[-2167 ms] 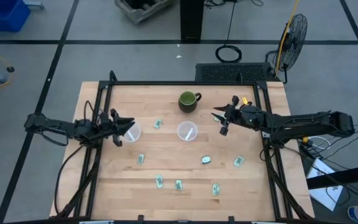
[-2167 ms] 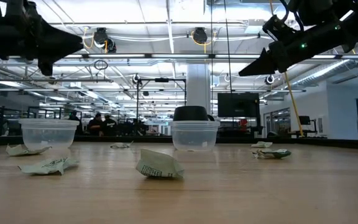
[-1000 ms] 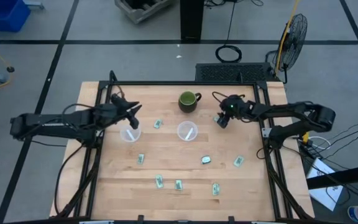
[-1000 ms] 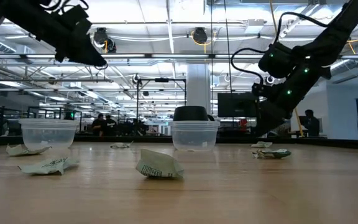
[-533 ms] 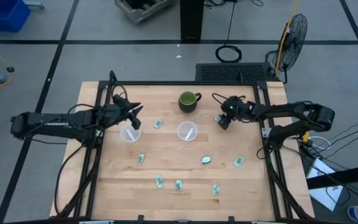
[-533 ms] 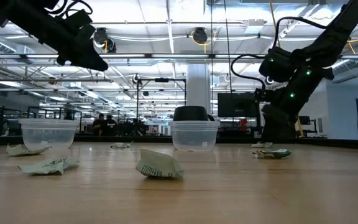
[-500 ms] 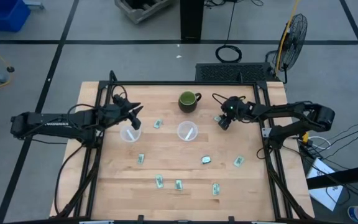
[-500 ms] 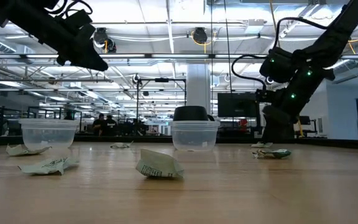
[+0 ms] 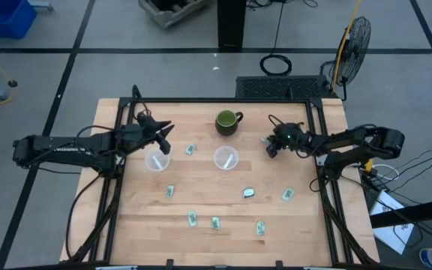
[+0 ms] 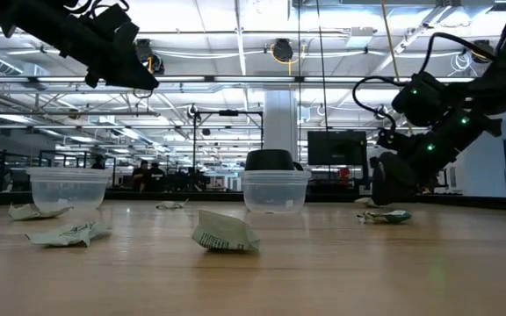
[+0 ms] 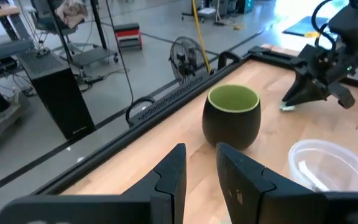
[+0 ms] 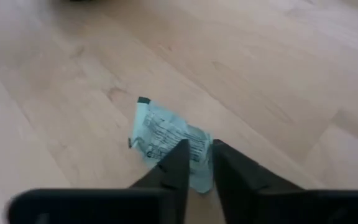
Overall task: Pick and place Stevia / Truvia into bins
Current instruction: Put the white stevia packet into the right transparent container
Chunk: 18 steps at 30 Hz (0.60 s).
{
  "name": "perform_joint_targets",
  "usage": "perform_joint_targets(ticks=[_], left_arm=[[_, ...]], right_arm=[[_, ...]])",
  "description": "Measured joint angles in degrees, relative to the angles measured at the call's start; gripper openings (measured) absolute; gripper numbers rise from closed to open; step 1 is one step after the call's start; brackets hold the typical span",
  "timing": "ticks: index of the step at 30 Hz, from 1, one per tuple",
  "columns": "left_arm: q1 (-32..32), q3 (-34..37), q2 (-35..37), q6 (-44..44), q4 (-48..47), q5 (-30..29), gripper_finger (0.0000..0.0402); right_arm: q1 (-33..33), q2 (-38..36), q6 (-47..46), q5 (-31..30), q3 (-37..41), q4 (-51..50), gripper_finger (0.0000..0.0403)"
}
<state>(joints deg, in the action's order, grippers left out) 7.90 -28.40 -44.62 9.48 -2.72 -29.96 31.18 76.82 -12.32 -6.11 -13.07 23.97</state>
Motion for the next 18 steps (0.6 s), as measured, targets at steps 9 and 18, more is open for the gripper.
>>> perform_joint_targets(ticks=[9,18], left_arm=[[0.01,0.00,0.00,-2.30,3.34,-0.02,0.0095],[0.02,0.00,0.00,-2.28,3.45,-0.02,0.0095]], right_arm=[[-0.77,0.05,-0.74,0.59,1.53,5.57,0.0003],[-8.64,-8.23,-1.83,4.74,0.87,16.74,0.0001]])
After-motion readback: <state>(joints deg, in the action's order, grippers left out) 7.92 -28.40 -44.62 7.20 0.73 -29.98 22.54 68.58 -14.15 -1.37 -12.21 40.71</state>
